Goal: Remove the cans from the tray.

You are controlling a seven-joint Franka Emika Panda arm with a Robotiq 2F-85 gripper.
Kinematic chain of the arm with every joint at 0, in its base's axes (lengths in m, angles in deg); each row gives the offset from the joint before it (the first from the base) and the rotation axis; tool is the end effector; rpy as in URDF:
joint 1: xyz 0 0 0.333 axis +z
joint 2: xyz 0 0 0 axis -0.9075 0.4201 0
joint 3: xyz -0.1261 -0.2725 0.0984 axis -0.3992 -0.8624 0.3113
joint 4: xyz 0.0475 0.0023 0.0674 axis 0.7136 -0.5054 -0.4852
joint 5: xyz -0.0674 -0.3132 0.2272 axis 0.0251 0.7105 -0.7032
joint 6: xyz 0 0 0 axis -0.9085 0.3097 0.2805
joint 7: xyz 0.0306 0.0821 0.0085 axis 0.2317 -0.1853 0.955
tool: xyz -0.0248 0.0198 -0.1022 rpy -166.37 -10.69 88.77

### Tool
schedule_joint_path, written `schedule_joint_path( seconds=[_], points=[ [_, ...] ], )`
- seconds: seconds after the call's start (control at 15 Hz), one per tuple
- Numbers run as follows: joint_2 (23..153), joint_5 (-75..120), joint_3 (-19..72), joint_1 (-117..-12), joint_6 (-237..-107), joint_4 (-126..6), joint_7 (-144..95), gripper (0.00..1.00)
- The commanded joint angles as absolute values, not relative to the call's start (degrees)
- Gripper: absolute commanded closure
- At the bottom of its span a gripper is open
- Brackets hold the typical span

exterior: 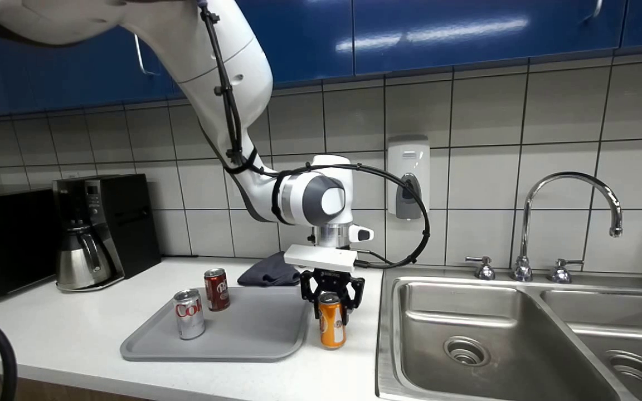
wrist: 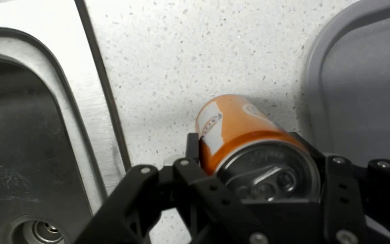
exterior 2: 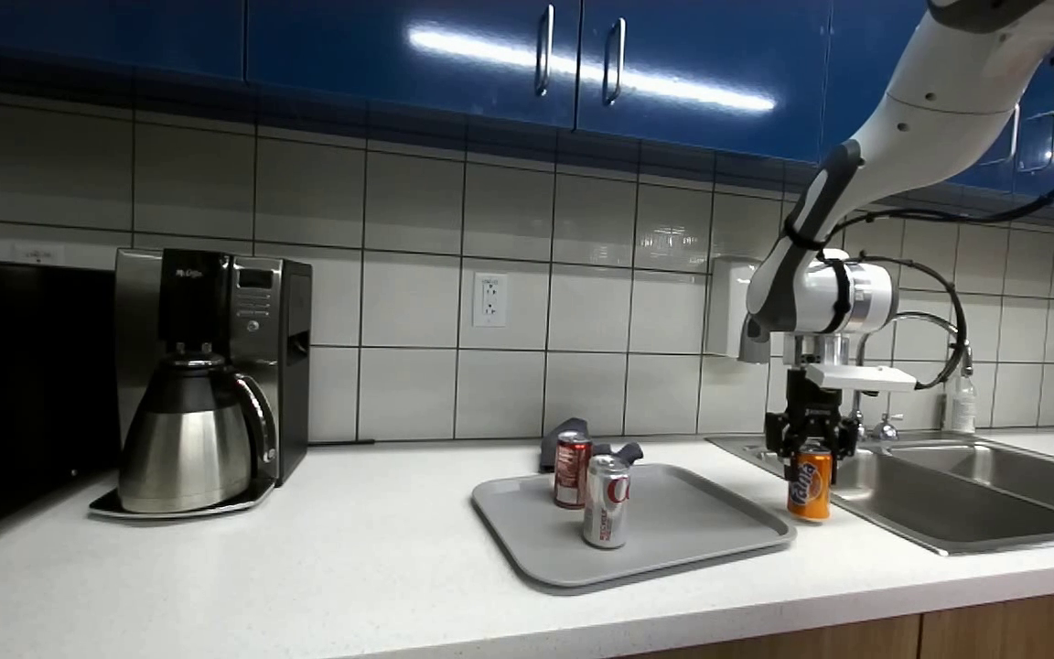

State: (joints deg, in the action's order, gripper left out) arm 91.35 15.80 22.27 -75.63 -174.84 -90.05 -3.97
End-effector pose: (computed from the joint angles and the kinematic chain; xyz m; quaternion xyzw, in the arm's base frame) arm 0.5332 -0.1819 0.2388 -0.9980 0.0510 0.0358 0.0090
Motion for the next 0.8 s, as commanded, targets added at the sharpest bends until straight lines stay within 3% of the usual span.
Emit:
schedule_joint_path(
  seconds=[0.0, 0.13, 0.2, 0.33, 0.73],
  points=[
    [91.4, 15.3, 23.2, -76.7, -172.1, -88.5, -5.1, 0.61],
    [91.5, 15.5, 23.1, -76.6, -171.8, -88.4, -5.6, 0.61],
    [91.5, 15.8, 22.8, -76.4, -171.4, -88.4, -6.5, 0.16],
    [91.1, 15.6, 22.9, -76.4, -170.7, -88.3, -7.1, 0.03],
    [87.1, 16.8, 22.7, -75.9, -171.7, -89.7, -7.1, 0.0]
  ],
)
